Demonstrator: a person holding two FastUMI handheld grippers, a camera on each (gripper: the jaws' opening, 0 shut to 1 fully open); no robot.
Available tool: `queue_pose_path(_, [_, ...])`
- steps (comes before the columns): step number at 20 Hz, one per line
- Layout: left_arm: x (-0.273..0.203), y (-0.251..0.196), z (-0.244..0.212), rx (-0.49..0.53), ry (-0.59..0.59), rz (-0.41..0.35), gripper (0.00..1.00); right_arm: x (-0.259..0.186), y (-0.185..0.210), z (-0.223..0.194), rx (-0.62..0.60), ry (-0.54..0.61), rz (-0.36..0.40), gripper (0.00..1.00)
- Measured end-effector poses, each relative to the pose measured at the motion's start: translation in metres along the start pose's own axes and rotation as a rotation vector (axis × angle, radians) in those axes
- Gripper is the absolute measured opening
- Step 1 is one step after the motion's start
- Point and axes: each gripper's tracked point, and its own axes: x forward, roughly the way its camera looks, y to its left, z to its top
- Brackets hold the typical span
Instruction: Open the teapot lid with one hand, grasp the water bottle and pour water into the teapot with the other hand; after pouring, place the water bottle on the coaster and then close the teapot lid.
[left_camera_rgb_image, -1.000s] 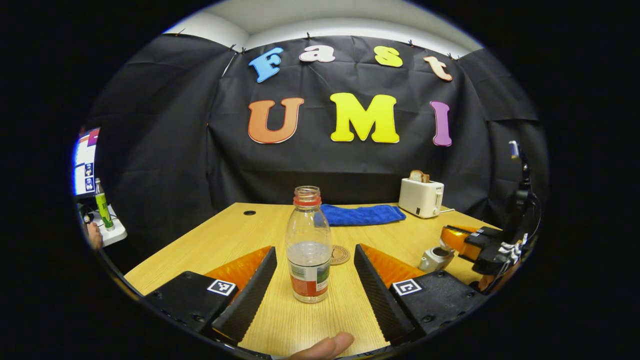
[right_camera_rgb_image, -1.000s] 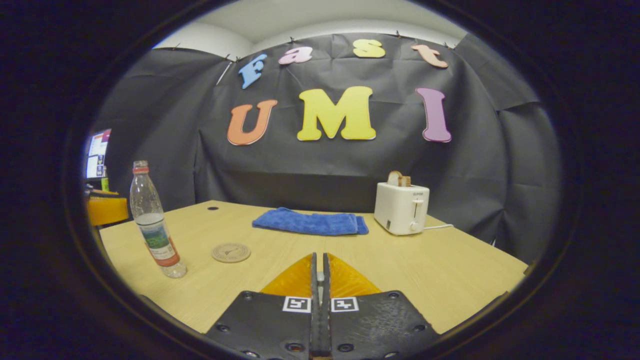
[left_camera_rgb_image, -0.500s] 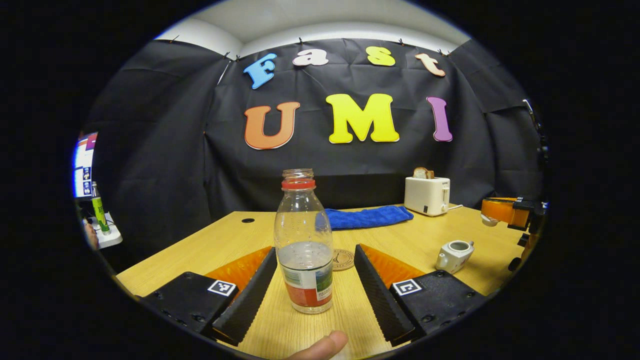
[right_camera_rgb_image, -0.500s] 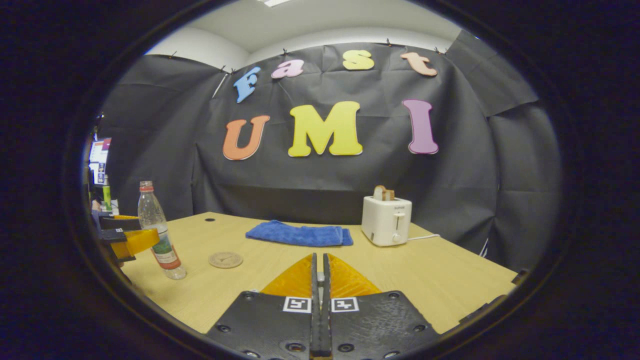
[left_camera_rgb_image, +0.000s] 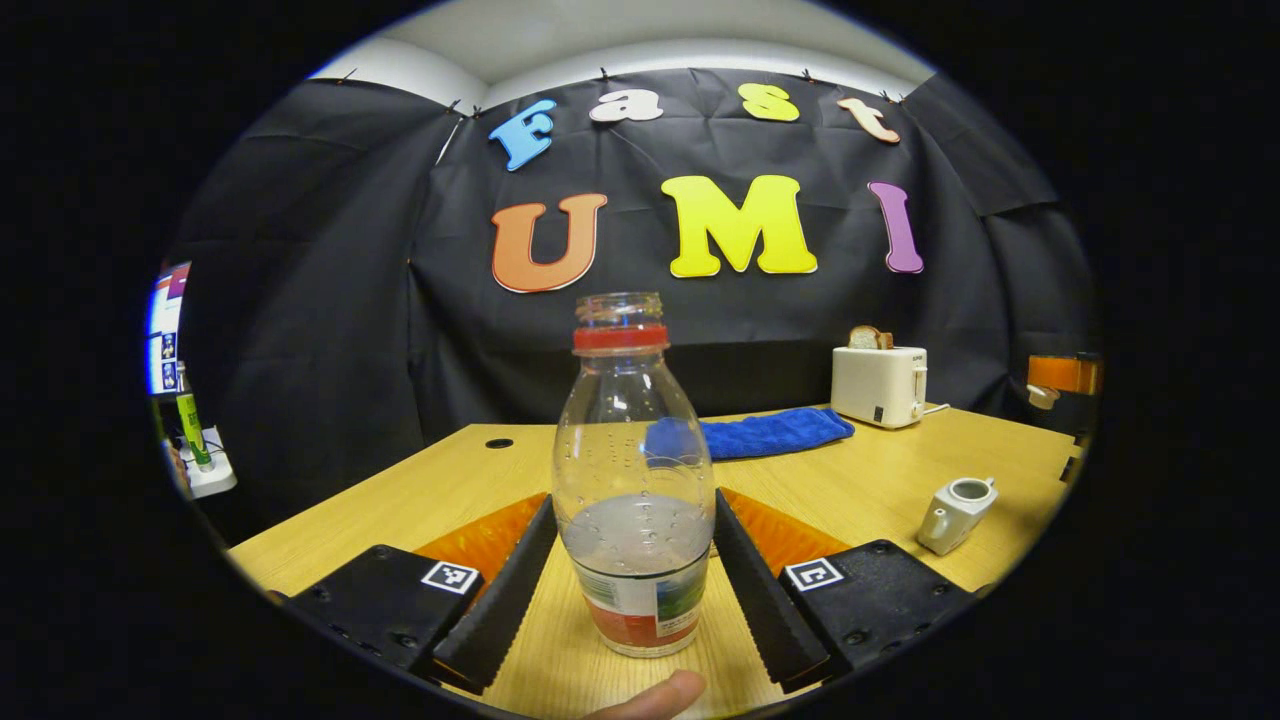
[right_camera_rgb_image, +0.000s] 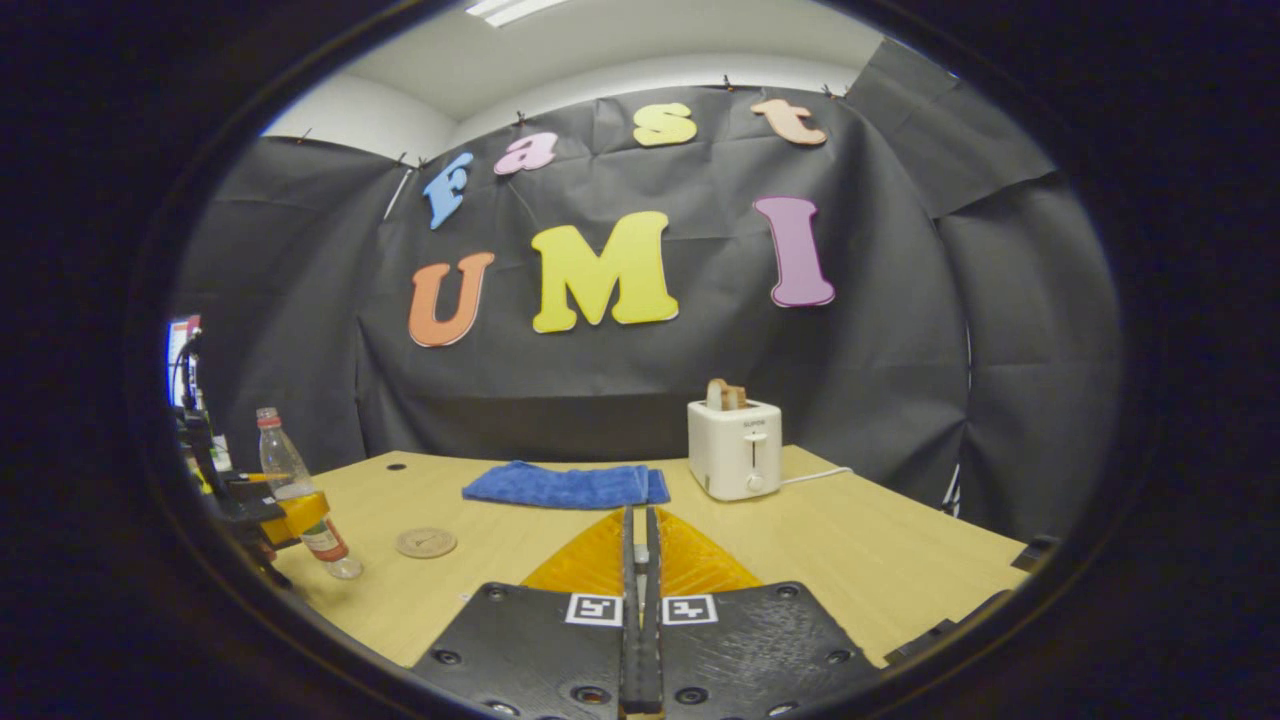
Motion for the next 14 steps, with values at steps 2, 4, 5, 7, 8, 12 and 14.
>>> queue_pose_path(2, [0.000, 0.003, 0.000, -0.013, -0.005, 0.006, 0.81, -0.001, -0.003, 0.003, -0.005, -0.005, -0.007, 0.00])
queue_pose_path(4, [-0.003, 0.001, 0.005, -0.013, 0.001, 0.002, 0.78, -0.001, -0.006, 0.007, -0.005, -0.010, -0.009, 0.00])
queue_pose_path(5, [-0.005, -0.003, 0.007, 0.005, 0.003, 0.002, 0.77, -0.002, -0.007, 0.008, -0.002, -0.011, -0.010, 0.00])
queue_pose_path(7, [-0.010, 0.000, 0.014, 0.082, 0.017, 0.039, 0.76, -0.003, -0.009, 0.009, -0.003, -0.008, -0.007, 0.00])
queue_pose_path(8, [-0.012, -0.001, 0.018, 0.131, 0.031, 0.052, 0.76, -0.002, -0.012, 0.010, -0.006, -0.006, -0.012, 0.00])
queue_pose_path(12, [-0.020, -0.021, 0.035, 0.285, 0.055, 0.058, 0.75, -0.002, -0.019, 0.012, -0.001, -0.001, -0.021, 0.00])
queue_pose_path(14, [-0.020, -0.036, 0.042, 0.376, 0.061, 0.036, 0.75, -0.002, -0.024, 0.012, -0.004, 0.003, -0.025, 0.00])
